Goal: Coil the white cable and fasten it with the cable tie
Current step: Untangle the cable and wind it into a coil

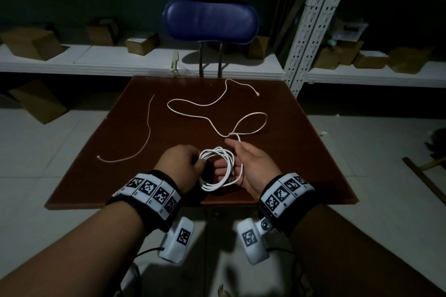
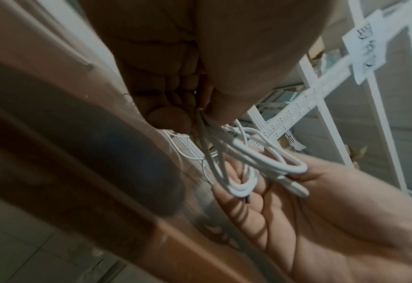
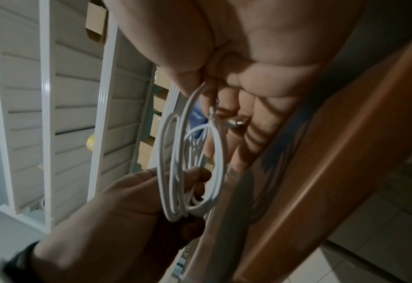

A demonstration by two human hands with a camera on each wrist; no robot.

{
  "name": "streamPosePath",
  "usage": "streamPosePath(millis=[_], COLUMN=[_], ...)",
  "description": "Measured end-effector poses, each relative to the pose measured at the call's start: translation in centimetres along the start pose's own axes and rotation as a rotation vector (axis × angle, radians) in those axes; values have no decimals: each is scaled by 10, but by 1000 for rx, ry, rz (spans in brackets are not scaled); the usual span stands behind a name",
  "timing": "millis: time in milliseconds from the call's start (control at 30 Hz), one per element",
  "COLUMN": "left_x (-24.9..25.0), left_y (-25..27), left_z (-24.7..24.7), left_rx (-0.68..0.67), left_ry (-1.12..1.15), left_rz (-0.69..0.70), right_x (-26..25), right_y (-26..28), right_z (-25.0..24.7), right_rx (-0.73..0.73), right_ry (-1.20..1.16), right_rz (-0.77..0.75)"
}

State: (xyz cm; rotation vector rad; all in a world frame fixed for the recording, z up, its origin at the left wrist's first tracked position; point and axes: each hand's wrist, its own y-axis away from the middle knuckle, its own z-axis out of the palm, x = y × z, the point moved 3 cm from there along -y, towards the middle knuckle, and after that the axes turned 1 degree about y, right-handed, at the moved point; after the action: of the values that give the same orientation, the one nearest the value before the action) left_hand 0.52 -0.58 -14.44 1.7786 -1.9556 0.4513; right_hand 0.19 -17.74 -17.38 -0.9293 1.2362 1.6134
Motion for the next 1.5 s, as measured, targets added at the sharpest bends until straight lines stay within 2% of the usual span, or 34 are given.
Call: streamPosePath(millis=[233,400,533,633,733,800,867,933,1000,1233,1367,1500], left_x=[3,0,0,1,0,-2,-4,-4,-3,-4,-5,4], left_y=[2,1,3,6,4,-2,-6,-8,-8,-8,-9,-6], left_z=[3,1,0,1,-2,-6,-9,-6,-2,14,12,8], left_rx=[-4,-35,-42,-60,-4,82,114,76,34,-30,-34,-5], left_ry=[-69,35,187,270,373,364,274,180,180,215,187,45], left_rz=[35,3,-23,-58,-68,-38,45,139,206,332,299,340], right_x=[2,-2,-2,0,0,-1,-1,-1,0,-3,-9,-19], right_y=[2,0,2,3,2,3,6,10,15,31,31,26], right_z=[6,-3,-3,-3,-6,-7,-6,-4,-2,-3,-9,-17], right_rx=[-61,-50,-82,-40,-7,-13,-44,-95,-149,-296,-284,-187], right_ry=[183,425,327,239,254,269,285,311,346,345,353,346], right_rz=[-35,-82,-75,-37,-22,-23,-24,-20,-9,58,30,-42])
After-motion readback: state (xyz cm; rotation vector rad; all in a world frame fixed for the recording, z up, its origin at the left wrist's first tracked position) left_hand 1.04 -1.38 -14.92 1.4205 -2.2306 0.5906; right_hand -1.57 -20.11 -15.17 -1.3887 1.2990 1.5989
